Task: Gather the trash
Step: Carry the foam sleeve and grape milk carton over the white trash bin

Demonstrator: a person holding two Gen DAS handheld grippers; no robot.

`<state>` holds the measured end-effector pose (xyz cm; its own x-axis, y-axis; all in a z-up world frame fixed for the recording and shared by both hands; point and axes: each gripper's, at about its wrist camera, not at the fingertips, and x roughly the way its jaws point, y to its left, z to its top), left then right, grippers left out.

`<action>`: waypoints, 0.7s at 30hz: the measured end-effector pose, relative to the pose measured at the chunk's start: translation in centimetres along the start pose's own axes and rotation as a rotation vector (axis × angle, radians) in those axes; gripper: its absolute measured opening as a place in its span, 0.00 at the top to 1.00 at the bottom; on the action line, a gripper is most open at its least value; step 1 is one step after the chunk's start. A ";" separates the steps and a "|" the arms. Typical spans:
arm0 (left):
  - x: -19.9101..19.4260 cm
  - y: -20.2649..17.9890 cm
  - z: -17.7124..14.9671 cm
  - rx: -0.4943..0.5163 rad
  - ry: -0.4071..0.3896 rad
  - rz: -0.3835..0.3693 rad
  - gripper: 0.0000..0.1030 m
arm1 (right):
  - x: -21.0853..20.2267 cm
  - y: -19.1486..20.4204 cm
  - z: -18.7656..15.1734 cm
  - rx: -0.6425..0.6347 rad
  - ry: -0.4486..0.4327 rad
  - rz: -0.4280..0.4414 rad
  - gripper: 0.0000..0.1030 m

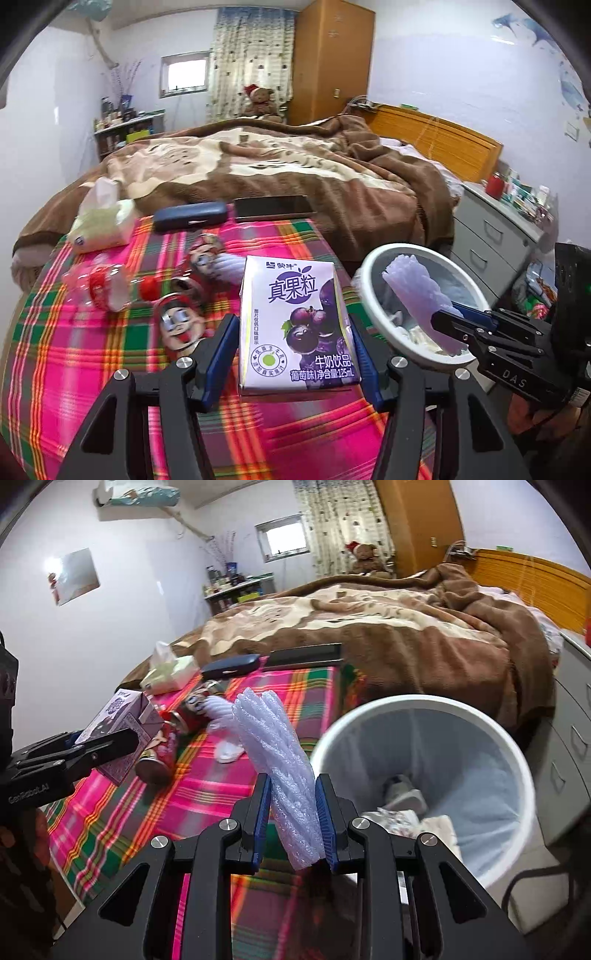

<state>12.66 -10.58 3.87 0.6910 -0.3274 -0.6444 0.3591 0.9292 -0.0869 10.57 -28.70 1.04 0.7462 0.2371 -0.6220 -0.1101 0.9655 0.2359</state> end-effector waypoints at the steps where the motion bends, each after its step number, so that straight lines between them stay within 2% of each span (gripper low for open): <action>1: 0.2 -0.6 0.1 0.009 0.002 -0.009 0.43 | -0.3 -0.3 -0.1 0.005 -0.003 -0.006 0.75; 15: 4.4 -7.9 1.3 0.092 0.059 -0.146 0.43 | -1.0 -6.3 -0.6 0.152 0.009 -0.205 0.75; 21: 6.5 -10.7 1.5 0.118 0.090 -0.176 0.43 | -0.9 -7.4 -0.9 0.164 0.019 -0.251 0.75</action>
<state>14.22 -22.91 1.76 0.5543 -0.4614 -0.6927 0.5441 0.8307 -0.1178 10.11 -35.98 -0.79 0.7242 -0.0032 -0.6896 0.1850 0.9642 0.1898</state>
